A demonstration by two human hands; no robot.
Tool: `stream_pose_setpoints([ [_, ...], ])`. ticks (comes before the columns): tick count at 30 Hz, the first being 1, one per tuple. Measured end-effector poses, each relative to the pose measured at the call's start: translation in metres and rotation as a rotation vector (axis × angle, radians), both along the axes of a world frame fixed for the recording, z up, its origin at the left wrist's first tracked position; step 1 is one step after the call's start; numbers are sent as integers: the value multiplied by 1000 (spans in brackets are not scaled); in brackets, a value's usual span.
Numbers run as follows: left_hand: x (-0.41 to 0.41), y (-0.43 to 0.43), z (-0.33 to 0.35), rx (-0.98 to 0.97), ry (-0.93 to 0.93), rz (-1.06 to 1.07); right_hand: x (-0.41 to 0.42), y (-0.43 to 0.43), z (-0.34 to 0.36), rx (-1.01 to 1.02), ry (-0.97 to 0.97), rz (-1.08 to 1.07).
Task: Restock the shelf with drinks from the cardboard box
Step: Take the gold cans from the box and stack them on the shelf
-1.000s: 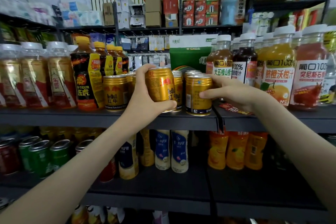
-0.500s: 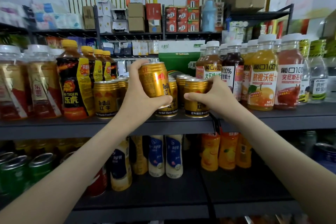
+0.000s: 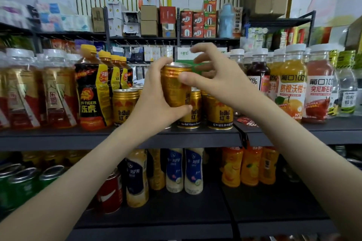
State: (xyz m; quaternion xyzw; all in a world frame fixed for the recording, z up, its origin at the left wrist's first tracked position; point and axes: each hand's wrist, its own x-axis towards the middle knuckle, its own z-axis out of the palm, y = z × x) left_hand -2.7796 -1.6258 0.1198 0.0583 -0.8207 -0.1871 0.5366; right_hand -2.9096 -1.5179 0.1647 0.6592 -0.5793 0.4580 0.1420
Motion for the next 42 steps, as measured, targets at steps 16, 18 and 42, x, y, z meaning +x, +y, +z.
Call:
stream_pose_setpoints([
  [16, 79, -75, 26, -181, -234, 409, 26, -119, 47, 260, -378, 311],
  [18, 86, -84, 11, -355, -323, 526, 16, -133, 48, 262, -413, 278],
  [42, 87, -145, -11, -875, -308, 678, -10, -262, 58, 524, -398, 56],
])
